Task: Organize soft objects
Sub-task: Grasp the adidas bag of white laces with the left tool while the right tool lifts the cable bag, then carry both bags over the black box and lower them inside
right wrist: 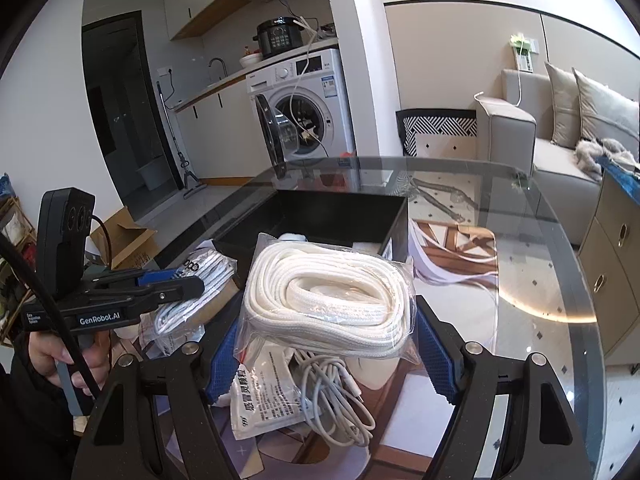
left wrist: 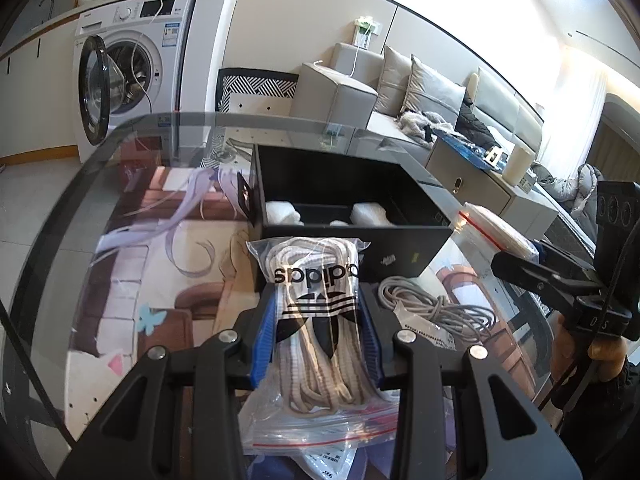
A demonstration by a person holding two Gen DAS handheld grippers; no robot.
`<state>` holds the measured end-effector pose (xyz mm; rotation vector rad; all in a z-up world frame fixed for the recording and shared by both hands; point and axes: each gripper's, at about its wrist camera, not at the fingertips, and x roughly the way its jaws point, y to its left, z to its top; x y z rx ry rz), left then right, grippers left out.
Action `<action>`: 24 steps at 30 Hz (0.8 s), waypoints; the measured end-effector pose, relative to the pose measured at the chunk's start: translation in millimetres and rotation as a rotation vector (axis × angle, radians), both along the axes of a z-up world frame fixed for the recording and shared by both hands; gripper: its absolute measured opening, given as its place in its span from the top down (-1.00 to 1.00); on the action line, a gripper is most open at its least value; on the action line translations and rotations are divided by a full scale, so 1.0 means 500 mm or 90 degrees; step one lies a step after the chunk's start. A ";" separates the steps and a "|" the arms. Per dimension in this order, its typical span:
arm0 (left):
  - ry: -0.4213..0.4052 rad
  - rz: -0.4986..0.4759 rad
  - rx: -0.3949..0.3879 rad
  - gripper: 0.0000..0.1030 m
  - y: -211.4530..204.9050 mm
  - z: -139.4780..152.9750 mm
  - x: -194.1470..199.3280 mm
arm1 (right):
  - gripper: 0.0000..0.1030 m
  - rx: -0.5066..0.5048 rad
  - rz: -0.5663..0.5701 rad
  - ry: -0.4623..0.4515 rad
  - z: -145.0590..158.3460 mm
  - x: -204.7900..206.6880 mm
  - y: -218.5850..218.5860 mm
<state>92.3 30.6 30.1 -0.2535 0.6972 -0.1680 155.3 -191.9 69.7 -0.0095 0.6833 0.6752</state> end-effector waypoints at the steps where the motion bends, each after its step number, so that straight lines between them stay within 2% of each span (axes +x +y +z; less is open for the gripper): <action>1: -0.005 0.000 -0.001 0.29 0.002 0.005 -0.001 | -0.51 0.000 0.000 -0.003 0.002 0.000 0.001; 10: -0.047 -0.007 0.009 0.29 0.001 0.056 0.022 | -0.51 -0.038 0.002 -0.040 0.038 0.016 0.024; 24: -0.077 -0.019 0.032 0.29 -0.001 0.101 0.090 | -0.51 -0.114 -0.026 -0.075 0.070 0.058 0.070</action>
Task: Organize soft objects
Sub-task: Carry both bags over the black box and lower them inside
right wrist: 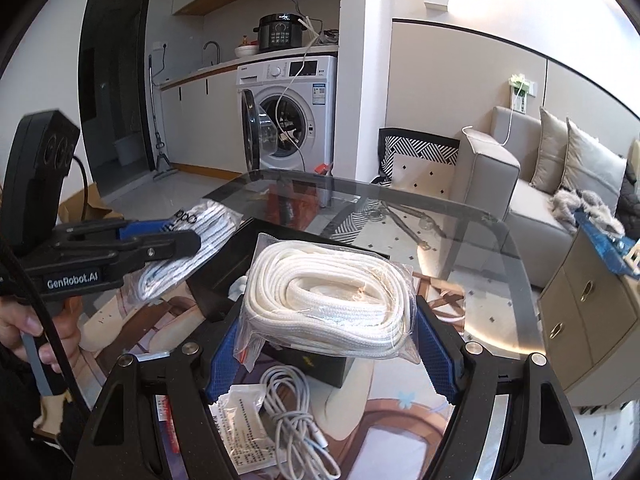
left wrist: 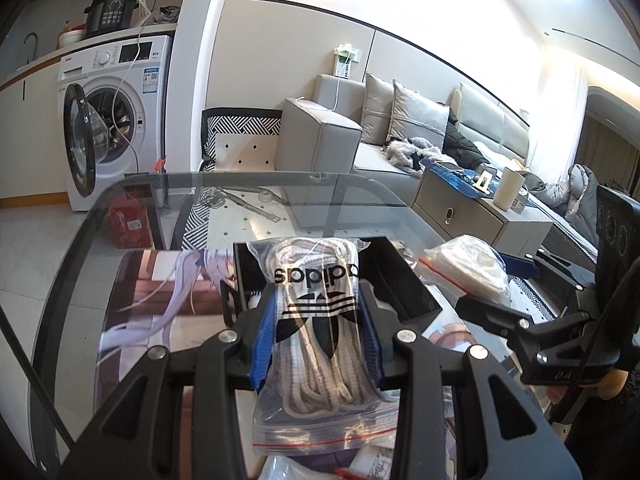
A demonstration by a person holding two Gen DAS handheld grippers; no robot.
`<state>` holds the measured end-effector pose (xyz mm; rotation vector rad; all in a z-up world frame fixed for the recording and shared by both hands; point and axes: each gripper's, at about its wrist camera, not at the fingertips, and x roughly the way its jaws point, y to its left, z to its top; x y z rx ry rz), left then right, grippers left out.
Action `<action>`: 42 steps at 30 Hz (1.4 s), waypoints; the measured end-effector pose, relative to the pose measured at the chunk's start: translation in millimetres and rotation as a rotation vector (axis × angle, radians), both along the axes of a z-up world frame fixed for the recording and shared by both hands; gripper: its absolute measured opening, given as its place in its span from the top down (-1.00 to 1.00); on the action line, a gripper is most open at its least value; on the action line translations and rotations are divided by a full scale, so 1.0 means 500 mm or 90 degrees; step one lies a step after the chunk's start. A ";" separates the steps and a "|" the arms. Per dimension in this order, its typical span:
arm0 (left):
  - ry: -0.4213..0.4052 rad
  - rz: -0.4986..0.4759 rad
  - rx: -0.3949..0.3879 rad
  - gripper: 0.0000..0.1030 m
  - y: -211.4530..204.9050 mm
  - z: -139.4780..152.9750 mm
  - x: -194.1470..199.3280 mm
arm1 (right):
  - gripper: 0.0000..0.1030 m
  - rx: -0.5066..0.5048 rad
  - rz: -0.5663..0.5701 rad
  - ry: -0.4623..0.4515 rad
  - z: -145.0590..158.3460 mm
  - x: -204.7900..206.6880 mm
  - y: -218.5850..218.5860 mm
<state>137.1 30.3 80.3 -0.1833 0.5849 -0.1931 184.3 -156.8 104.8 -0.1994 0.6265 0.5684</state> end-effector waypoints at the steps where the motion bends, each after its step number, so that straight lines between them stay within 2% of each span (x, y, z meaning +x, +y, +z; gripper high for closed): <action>1: -0.001 0.002 0.000 0.29 0.001 0.001 0.005 | -0.51 -0.004 0.001 -0.001 0.001 0.003 0.003; 15: 0.010 0.022 -0.019 0.29 0.007 -0.017 0.056 | -0.51 -0.066 0.021 0.011 -0.030 0.058 0.059; 27: 0.017 0.035 -0.013 0.29 0.005 -0.038 0.085 | -0.51 -0.105 0.035 0.021 -0.072 0.102 0.101; 42: 0.027 0.028 -0.008 0.28 0.001 -0.053 0.106 | -0.52 -0.110 0.055 0.004 -0.087 0.126 0.129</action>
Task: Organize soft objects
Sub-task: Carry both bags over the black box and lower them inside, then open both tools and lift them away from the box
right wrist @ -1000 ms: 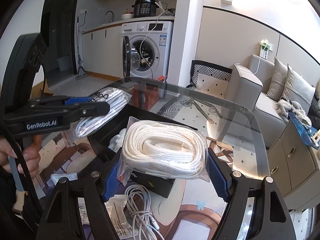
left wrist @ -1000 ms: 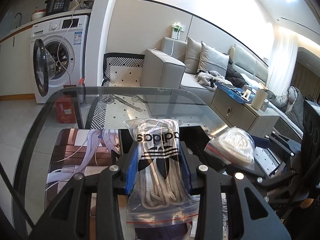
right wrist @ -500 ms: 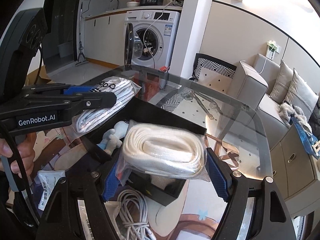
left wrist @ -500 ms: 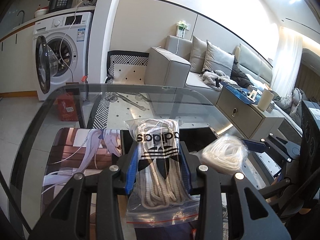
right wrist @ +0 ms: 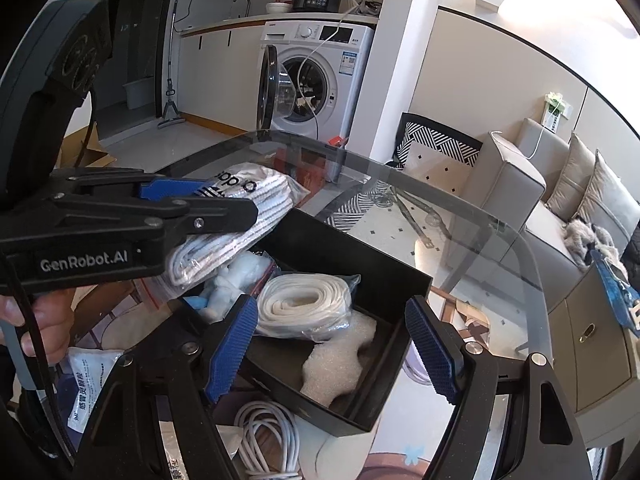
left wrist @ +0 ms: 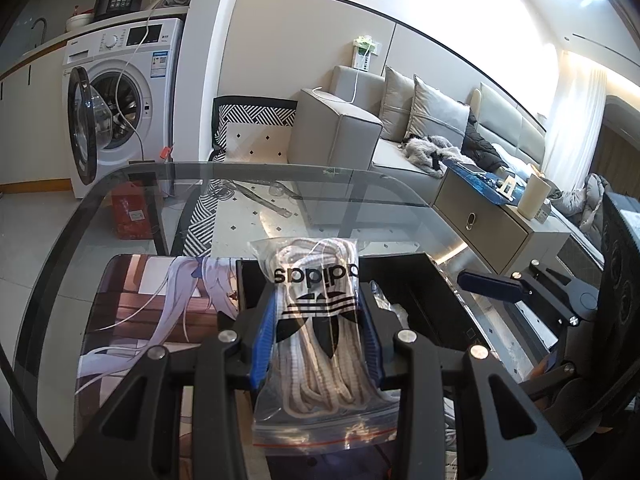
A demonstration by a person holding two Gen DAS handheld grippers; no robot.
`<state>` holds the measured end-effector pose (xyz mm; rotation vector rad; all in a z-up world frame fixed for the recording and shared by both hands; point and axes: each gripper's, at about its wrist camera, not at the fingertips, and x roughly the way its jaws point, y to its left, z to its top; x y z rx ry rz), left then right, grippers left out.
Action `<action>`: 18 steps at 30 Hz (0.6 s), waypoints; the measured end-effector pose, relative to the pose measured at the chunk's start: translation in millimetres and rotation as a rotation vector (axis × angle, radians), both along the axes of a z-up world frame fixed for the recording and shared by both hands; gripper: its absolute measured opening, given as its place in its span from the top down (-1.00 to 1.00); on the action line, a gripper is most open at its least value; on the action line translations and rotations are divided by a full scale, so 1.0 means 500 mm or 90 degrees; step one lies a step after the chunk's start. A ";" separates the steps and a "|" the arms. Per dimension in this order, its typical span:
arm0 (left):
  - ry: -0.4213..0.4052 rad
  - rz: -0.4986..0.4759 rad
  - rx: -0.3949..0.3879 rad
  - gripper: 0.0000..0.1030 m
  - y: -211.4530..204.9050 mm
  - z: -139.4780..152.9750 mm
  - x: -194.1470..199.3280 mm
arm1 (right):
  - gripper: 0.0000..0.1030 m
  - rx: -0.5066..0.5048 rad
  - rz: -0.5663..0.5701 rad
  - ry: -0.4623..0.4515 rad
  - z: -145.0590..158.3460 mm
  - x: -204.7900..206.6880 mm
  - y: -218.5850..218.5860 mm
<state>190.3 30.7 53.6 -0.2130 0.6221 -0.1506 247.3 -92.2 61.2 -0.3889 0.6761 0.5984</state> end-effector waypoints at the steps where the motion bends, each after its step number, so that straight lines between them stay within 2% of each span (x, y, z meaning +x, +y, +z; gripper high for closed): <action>1: 0.000 -0.002 0.002 0.28 -0.002 0.000 0.001 | -0.54 0.002 -0.002 -0.002 0.002 -0.002 -0.003; 4: 0.001 0.001 0.013 0.22 -0.009 0.000 0.003 | -0.57 0.007 -0.012 -0.004 0.007 -0.011 -0.018; 6: 0.001 0.000 0.016 -0.01 -0.012 0.003 0.001 | -0.59 0.008 -0.018 -0.008 0.012 -0.016 -0.028; 7: -0.002 -0.003 0.013 -0.21 -0.012 0.006 -0.002 | -0.64 0.009 -0.019 -0.009 0.015 -0.021 -0.029; 9: -0.007 -0.008 0.010 -0.34 -0.010 0.014 -0.009 | -0.65 0.016 -0.026 -0.013 0.021 -0.028 -0.041; 11: -0.012 -0.002 0.013 -0.87 -0.007 0.020 -0.016 | -0.69 0.021 -0.034 -0.014 0.025 -0.038 -0.053; 12: -0.019 0.003 0.017 -0.97 -0.006 0.026 -0.024 | -0.70 0.025 -0.041 -0.014 0.027 -0.042 -0.059; 16: -0.025 0.004 0.034 -1.00 -0.006 0.032 -0.045 | -0.88 0.051 -0.056 -0.004 0.031 -0.060 -0.087; 18: -0.027 0.010 0.045 -1.00 -0.004 0.032 -0.057 | -0.90 0.061 -0.062 0.000 0.032 -0.069 -0.095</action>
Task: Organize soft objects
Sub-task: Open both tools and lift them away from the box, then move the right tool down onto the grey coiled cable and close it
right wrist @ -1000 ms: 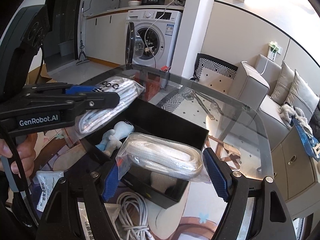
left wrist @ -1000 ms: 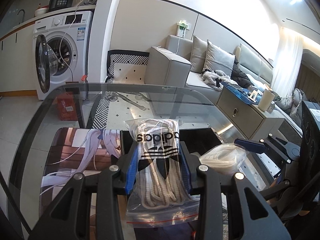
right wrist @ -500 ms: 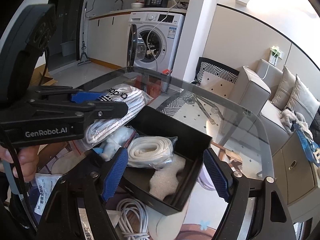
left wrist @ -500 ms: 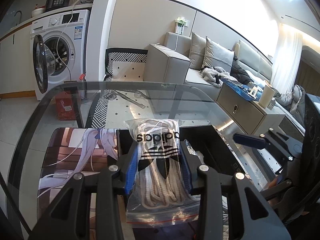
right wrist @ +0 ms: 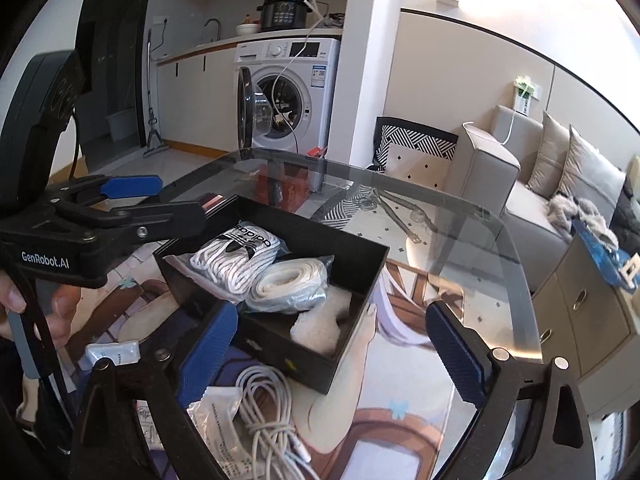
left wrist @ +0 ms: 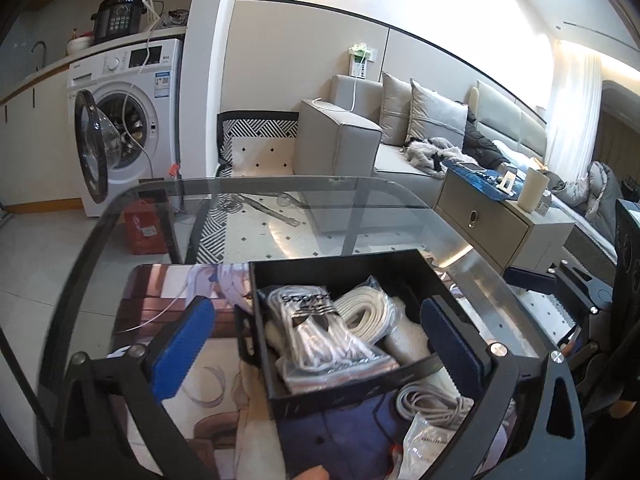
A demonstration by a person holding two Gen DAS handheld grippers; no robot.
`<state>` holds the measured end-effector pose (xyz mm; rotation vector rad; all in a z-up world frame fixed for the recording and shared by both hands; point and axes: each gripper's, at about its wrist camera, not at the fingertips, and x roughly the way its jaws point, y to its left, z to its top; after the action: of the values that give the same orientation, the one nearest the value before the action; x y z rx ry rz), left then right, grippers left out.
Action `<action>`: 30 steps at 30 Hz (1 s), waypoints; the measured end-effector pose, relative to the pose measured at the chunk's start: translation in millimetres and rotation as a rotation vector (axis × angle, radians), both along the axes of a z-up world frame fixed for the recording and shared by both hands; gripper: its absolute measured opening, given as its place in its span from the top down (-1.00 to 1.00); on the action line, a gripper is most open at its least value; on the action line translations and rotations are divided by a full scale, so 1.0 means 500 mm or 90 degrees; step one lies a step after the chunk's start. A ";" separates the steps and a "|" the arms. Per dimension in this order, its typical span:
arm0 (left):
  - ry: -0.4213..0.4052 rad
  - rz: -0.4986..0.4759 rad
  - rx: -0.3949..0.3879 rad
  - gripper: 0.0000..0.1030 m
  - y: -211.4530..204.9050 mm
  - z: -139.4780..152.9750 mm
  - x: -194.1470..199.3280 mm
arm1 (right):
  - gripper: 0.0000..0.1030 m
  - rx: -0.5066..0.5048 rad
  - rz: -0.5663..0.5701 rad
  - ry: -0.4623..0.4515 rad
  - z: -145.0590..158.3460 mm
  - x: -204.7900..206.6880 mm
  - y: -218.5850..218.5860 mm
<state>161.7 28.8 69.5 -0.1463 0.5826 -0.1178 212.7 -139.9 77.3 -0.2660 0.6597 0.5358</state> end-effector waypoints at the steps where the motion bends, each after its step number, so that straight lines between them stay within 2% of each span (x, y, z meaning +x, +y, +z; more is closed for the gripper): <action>1: -0.001 0.001 0.002 -1.00 0.001 0.002 -0.004 | -0.98 0.005 -0.003 0.002 0.000 -0.005 -0.005; 11: 0.005 0.019 0.012 -1.00 0.020 -0.014 -0.073 | -0.99 0.040 -0.018 0.037 -0.010 -0.060 -0.059; 20: 0.027 0.025 0.027 -1.00 0.025 -0.039 -0.114 | -0.99 0.032 -0.006 0.067 -0.051 -0.086 -0.081; 24: 0.038 0.015 0.045 -1.00 0.021 -0.049 -0.129 | -0.99 0.021 0.008 0.068 -0.054 -0.090 -0.086; 30: 0.053 0.004 0.045 -1.00 0.020 -0.069 -0.149 | -0.99 0.009 0.006 0.083 -0.066 -0.085 -0.100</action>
<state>87.3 38.7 34.9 -0.0850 0.6686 -0.0849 170.0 -190.0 44.2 -0.2219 0.7808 0.5703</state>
